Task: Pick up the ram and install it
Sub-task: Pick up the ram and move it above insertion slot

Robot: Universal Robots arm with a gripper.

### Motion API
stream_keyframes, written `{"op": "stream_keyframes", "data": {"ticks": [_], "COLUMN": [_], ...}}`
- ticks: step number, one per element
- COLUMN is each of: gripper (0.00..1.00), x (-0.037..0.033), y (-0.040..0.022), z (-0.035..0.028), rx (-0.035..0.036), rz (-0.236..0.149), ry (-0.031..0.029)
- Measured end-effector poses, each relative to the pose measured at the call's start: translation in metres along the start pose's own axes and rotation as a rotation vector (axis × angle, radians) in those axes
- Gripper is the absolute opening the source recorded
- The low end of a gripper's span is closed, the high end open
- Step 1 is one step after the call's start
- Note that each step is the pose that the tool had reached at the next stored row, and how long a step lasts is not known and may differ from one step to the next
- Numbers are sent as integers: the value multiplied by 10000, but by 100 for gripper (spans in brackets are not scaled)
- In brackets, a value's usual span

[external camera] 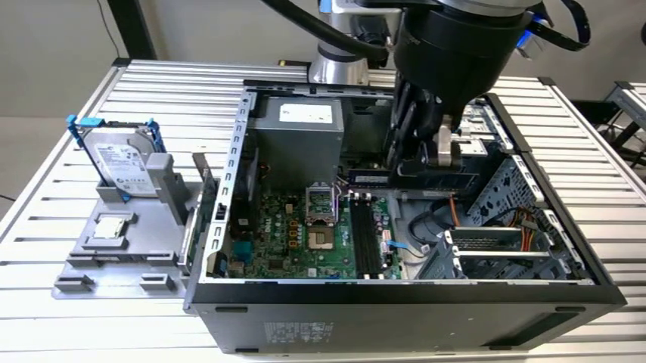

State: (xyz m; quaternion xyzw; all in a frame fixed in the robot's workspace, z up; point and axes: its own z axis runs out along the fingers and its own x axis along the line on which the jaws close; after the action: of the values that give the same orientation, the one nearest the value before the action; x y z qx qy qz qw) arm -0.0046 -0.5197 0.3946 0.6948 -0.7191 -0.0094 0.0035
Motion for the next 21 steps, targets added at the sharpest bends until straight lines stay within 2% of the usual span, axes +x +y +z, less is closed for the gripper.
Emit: {"op": "stream_keyframes", "data": {"ticks": [3, 14, 21], "gripper": [0, 0, 0], "x": [-90, -501, -716], "y": [-39, -131, -145], "z": [0, 3, 4], "rx": [0, 3, 8], "rz": [0, -1, -3], "ry": [1, 0, 0]}}
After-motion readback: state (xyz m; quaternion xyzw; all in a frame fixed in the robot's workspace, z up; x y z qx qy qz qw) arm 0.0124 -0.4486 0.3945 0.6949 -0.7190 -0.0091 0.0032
